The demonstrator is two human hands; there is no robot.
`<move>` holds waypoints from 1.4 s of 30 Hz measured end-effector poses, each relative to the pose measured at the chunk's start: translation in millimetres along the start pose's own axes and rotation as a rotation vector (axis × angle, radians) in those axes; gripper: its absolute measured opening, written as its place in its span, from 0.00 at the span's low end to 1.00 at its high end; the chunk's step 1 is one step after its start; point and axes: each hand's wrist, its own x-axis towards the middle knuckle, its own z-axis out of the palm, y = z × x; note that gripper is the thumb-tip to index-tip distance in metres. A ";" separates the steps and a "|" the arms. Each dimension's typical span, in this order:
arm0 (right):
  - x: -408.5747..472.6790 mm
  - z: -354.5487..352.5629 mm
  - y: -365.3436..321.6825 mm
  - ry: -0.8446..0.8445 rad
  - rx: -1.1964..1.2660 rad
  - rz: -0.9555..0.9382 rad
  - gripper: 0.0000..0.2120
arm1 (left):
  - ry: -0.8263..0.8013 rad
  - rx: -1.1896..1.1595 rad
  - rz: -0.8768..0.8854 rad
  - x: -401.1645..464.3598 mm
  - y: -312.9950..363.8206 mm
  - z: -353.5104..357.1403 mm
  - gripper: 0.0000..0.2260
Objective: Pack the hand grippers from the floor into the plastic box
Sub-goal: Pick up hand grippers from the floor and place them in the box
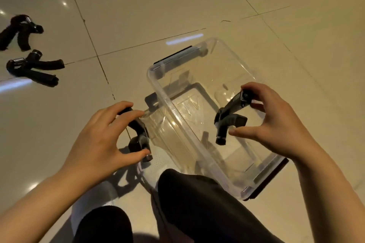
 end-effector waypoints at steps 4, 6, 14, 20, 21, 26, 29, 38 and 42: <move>23.2 16.7 0.6 -0.053 0.074 0.036 0.43 | -0.007 0.046 -0.035 2.4 -7.2 -8.5 0.32; 45.1 24.0 -3.3 -0.075 0.142 0.042 0.42 | -0.001 0.048 -0.050 8.2 -12.9 -14.7 0.32; 117.6 74.4 13.2 -0.242 0.012 -0.001 0.37 | 0.007 -0.010 -0.139 11.9 -33.2 -9.6 0.32; 134.8 83.9 39.5 -0.265 -0.425 -0.051 0.34 | 0.021 -0.084 -0.175 11.2 -38.4 1.8 0.30; 136.5 86.9 40.2 -0.270 -0.486 -0.053 0.35 | 0.026 -0.092 -0.180 11.9 -38.8 2.8 0.30; 144.4 104.6 48.6 -0.224 -0.644 0.014 0.31 | 0.067 -0.152 -0.201 7.1 -38.8 3.8 0.30; 143.4 114.9 49.8 -0.149 -0.552 0.068 0.31 | 0.115 -0.236 -0.230 2.9 -38.3 -0.6 0.28; 107.2 96.1 0.3 0.015 -0.091 0.070 0.18 | 0.220 -0.347 -0.227 4.6 -39.1 -13.1 0.29; 91.1 77.1 -45.1 0.167 0.107 -0.131 0.14 | 0.357 -0.375 -0.225 5.9 -32.5 -28.8 0.28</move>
